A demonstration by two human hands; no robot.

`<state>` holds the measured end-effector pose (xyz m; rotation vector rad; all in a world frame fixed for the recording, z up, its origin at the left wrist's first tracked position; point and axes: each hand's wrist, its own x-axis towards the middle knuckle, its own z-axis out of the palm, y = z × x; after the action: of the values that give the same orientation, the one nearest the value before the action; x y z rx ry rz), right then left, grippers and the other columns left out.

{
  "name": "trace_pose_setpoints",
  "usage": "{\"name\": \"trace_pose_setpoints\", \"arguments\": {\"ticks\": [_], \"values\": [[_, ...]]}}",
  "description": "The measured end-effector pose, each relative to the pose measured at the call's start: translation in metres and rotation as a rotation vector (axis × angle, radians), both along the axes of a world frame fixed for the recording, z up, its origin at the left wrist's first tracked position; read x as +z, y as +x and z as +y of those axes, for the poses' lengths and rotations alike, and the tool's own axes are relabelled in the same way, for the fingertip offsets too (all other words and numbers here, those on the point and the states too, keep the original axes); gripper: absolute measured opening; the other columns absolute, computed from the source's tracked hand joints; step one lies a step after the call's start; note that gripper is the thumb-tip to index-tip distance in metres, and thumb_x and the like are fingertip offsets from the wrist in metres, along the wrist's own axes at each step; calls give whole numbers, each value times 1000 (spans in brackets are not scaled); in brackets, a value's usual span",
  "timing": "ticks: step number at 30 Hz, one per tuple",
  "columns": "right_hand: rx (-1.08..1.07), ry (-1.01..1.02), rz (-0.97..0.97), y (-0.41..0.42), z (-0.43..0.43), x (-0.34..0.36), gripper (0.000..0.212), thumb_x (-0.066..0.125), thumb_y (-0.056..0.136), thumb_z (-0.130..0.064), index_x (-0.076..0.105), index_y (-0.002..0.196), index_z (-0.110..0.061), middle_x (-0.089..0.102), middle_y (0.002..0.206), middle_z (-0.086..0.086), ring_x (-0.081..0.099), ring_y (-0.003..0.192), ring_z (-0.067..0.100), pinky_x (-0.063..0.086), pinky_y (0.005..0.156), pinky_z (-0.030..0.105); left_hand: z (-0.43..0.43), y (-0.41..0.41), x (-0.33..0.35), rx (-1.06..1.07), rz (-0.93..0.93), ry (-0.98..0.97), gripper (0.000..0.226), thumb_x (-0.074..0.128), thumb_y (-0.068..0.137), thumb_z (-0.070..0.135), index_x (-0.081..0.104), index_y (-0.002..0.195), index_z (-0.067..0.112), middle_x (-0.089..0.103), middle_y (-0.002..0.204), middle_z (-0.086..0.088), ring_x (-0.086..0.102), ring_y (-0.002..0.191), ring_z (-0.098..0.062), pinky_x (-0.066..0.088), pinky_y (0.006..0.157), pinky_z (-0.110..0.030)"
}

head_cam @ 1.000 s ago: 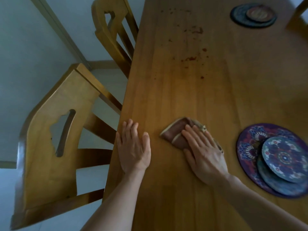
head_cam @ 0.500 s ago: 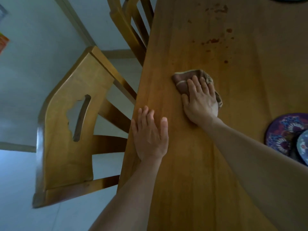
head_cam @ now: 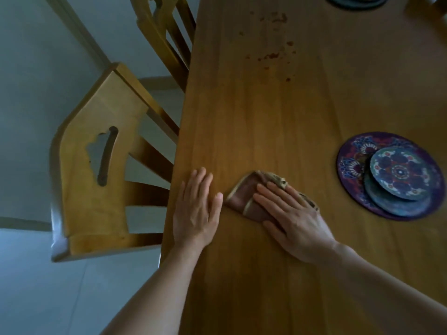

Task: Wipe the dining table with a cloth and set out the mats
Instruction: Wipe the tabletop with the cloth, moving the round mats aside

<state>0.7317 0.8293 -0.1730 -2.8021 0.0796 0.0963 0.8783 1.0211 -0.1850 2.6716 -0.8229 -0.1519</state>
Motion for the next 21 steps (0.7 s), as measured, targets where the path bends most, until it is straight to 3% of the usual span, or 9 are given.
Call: {"name": "trace_pose_setpoints", "arguments": {"ticks": [5,9,12,21], "values": [[-191,-25,-24,-11,-21,4,57,32,98,-48,31,151,-27,28,158,-6,15,148,8,9,122,35,55,-57,0,5,24,47,66,3,98,56,24,153,25,14,162,8,-2,149,-4,1,122,-33],[-466,-58,-48,27,-26,-2,57,29,100,-46,27,152,-24,21,161,-2,10,149,13,-2,122,34,60,-63,1,3,18,31,67,5,98,57,26,152,24,17,162,6,1,150,-6,2,122,-35],[-557,-53,-26,68,-21,-4,56,29,101,-44,25,153,-22,16,162,-1,6,150,16,-3,122,38,56,-61,2,11,7,47,71,4,96,60,28,152,23,18,162,6,0,150,-7,1,123,-35],[-177,-62,-42,73,65,-7,57,28,97,-45,30,151,-26,24,160,-4,9,149,12,2,122,39,59,-60,-1,17,-20,-33,69,14,97,59,39,147,19,29,159,2,14,149,-11,9,123,-37]]}}
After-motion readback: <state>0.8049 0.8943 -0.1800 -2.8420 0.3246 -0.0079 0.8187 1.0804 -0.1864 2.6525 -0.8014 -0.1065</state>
